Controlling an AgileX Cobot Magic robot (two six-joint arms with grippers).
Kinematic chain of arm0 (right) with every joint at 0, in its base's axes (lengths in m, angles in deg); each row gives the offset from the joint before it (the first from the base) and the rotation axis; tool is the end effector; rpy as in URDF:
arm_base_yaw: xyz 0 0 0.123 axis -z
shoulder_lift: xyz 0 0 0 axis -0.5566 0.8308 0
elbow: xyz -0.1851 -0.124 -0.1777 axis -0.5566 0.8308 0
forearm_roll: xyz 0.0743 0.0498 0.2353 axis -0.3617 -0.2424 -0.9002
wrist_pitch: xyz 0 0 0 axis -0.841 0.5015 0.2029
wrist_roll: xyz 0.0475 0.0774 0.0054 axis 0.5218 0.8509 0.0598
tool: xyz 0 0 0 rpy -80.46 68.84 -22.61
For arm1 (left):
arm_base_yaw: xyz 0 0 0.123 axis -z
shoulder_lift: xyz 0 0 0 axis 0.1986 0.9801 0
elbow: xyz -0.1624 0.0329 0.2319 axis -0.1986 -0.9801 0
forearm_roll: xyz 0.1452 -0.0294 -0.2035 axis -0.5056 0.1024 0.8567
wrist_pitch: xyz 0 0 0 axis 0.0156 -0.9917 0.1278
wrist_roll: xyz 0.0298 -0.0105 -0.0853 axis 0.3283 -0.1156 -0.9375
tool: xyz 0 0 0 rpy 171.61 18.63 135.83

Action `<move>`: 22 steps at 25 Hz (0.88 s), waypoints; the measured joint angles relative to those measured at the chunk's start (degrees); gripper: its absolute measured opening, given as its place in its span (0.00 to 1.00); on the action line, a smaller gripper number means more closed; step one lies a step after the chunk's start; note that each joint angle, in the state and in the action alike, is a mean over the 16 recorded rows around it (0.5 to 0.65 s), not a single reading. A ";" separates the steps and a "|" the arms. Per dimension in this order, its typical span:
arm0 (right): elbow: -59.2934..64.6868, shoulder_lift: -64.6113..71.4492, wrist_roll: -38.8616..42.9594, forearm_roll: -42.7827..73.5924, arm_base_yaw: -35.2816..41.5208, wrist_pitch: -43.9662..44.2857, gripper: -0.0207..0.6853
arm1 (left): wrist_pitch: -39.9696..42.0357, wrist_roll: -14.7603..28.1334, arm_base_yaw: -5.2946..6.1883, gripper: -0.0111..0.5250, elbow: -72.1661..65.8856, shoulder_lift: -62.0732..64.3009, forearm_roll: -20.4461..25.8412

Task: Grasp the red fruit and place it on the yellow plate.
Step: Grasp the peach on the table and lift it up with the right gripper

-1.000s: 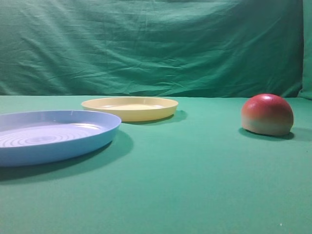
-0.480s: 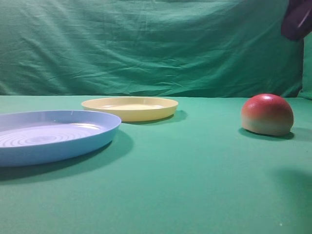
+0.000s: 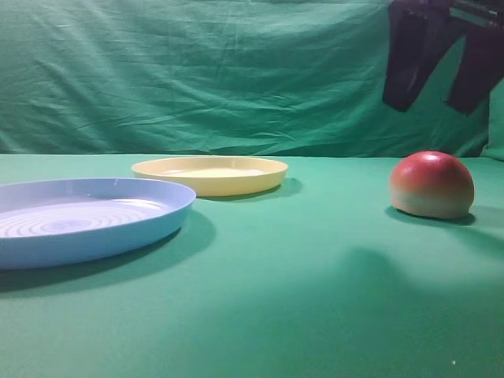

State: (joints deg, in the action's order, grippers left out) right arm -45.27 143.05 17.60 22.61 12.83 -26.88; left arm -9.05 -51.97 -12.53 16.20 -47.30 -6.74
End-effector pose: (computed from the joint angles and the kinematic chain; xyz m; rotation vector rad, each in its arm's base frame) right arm 0.3002 0.1204 0.1931 -0.7797 2.6841 0.1183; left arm 0.0530 -0.0031 0.1759 -0.2133 1.8341 -0.2020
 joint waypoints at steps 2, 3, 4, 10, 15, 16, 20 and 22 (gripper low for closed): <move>-0.07 1.70 0.07 0.36 -0.01 -1.07 0.91 | 0.00 0.00 0.00 0.31 0.00 0.00 0.00; -0.10 2.48 0.10 0.49 -0.01 -1.67 0.89 | 0.00 0.00 0.00 0.31 0.00 0.00 0.00; -0.13 3.21 0.11 0.61 -0.01 -2.28 0.87 | 0.00 0.00 0.00 0.31 0.00 0.00 0.00; -0.81 6.21 0.13 0.92 -0.02 -5.06 0.68 | 0.00 0.00 0.00 0.31 0.00 0.00 0.00; -4.13 6.95 0.13 0.82 -0.63 -5.46 0.49 | 0.00 0.00 0.00 0.31 0.00 0.00 0.00; -5.21 7.00 0.13 0.76 -0.94 -5.50 0.45 | 0.00 0.00 0.00 0.31 0.00 0.00 0.00; -10.74 7.65 0.13 0.45 -3.00 -6.10 0.36 | 0.00 0.00 0.00 0.31 0.00 0.00 0.00; -14.17 8.54 0.13 0.25 -4.38 -6.61 0.34 | 0.00 0.00 0.00 0.31 0.00 0.00 0.00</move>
State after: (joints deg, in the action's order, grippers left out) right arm -59.44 151.59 17.73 22.86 8.44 -33.49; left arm -9.05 -51.97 -12.53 16.20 -47.30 -6.74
